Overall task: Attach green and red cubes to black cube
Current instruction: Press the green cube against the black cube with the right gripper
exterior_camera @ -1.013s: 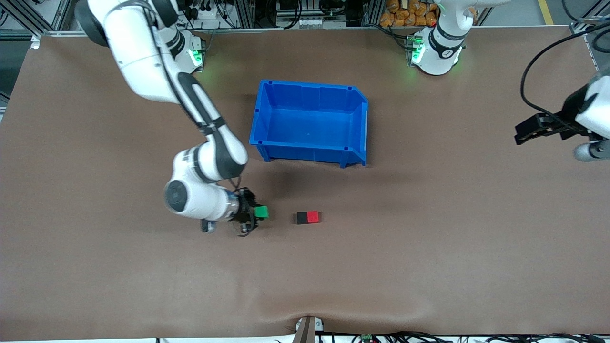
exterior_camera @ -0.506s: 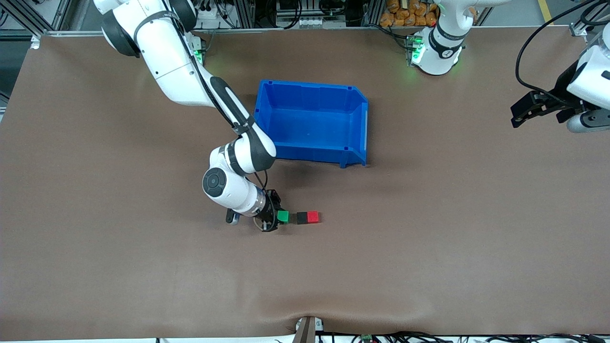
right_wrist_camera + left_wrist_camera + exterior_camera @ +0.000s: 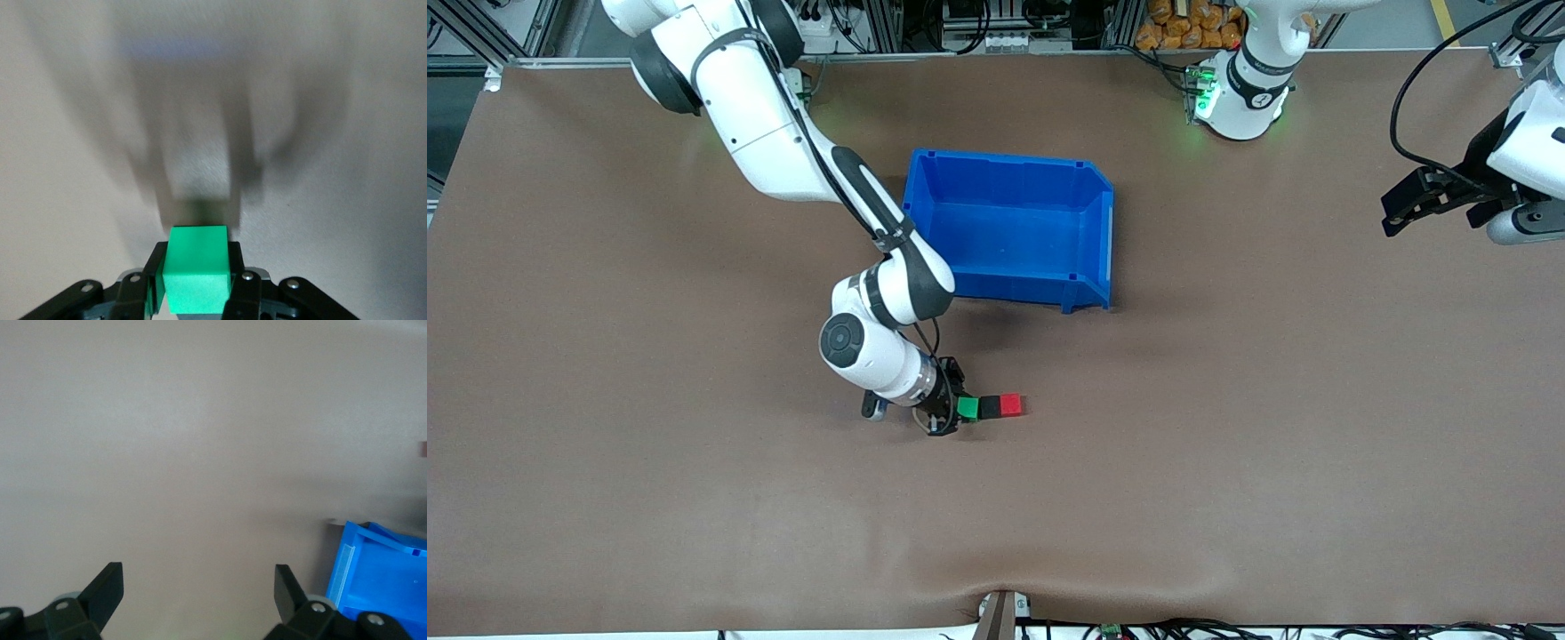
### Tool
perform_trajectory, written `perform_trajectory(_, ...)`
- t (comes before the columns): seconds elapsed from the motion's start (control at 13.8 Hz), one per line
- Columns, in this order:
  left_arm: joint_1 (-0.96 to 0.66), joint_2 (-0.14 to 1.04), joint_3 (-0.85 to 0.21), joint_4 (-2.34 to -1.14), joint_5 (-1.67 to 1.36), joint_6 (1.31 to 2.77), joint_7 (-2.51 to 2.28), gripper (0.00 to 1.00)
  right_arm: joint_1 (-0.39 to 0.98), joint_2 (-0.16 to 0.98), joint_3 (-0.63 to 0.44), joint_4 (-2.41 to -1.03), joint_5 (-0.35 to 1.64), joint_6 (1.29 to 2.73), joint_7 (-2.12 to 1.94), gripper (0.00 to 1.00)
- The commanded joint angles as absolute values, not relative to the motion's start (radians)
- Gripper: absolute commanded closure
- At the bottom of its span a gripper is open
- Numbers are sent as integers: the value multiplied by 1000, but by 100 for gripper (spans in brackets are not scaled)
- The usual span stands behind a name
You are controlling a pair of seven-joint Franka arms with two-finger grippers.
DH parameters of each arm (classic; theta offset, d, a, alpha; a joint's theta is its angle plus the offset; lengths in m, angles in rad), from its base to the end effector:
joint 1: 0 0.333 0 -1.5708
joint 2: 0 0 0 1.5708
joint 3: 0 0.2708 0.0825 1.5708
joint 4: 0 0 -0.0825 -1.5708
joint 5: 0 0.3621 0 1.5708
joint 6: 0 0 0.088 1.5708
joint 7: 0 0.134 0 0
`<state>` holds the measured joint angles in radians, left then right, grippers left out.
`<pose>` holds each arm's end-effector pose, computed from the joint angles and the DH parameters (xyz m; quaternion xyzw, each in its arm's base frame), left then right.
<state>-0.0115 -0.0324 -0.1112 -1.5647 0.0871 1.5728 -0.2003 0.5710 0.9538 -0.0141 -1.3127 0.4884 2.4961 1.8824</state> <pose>0.5231 -0.0536 0.5728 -0.9980 -0.0395 -0.0272 0.0415 0.6045 0.3845 0.1441 -0.6554 0.7293 0.1131 0.1604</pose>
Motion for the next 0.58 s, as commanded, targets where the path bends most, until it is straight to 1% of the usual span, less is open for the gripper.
perform_trajectory(0.0,-9,-52,-118,-1588,104,1595,-186,0,587,979,-29,-1269,480,2496,1901,1)
perform_trajectory(0.22,-9,-54,-120,-1588,104,1595,-186,0,578,957,-31,-1270,450,2482,1896,0)
perform_trajectory(0.36,-11,-54,-121,-1583,104,1595,-186,0,569,934,-35,-1273,366,2470,1899,0)
perform_trajectory(0.51,-14,-51,-121,-1577,104,1595,-186,0,539,899,-38,-1270,345,2398,1899,0)
